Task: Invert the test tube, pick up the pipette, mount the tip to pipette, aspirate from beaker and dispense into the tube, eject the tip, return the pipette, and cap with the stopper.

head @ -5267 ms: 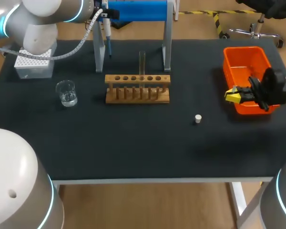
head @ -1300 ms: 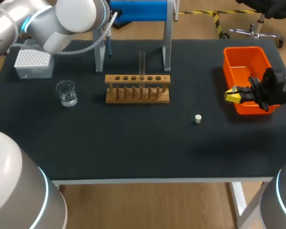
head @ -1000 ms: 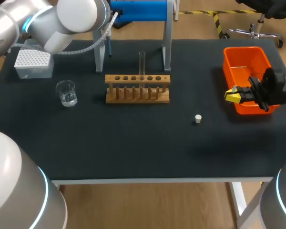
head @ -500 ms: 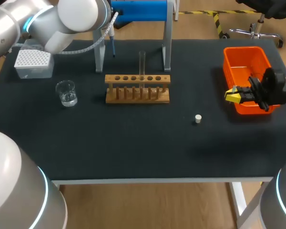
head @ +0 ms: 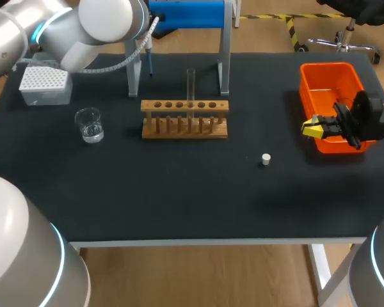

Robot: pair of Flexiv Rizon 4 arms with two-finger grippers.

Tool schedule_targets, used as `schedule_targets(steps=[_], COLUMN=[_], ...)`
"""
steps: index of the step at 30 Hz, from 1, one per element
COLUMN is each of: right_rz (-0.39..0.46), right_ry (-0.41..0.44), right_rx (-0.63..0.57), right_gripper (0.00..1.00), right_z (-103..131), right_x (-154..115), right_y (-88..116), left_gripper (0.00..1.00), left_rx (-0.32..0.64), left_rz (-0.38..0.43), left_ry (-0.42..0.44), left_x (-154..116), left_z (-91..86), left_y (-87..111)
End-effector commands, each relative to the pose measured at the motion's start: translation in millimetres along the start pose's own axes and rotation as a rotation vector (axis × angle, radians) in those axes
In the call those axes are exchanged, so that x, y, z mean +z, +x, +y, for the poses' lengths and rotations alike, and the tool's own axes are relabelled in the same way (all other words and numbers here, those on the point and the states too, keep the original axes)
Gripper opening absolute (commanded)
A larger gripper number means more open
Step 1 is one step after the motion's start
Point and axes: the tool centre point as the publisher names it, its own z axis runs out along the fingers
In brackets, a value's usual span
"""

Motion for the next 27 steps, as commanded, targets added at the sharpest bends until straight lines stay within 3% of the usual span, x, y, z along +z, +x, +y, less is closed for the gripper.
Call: schedule_targets(steps=[1,3,4,5,27], right_rz=[0.0,0.0,0.0,0.0,0.0], right_ry=[0.001,0.001,0.001,0.001,0.001], right_rx=[0.0,0.0,0.0,0.0,0.0], right_gripper=[0.0,0.0,0.0,0.0,0.0], right_z=[-0.1,-0.1,-0.1,-0.1,-0.1], right_x=[-0.4,-0.4,-0.4,-0.4,-0.4], right_y=[0.3,0.3,0.3,0.3,0.3], left_gripper=[0.4,0.33,0.09,0.0,0.0], left_rx=[-0.001,-0.001,-0.001,-0.001,0.01], left_rz=[0.002,0.003,0.003,0.003,-0.001], left_ry=[-0.004,-0.005,-0.005,-0.005,0.042], left_x=[3.9,4.4,4.4,4.5,-4.1], left_z=[-0.9,-0.6,-0.5,-0.4,-21.2], left_y=[0.9,1.1,1.2,1.2,-1.2])
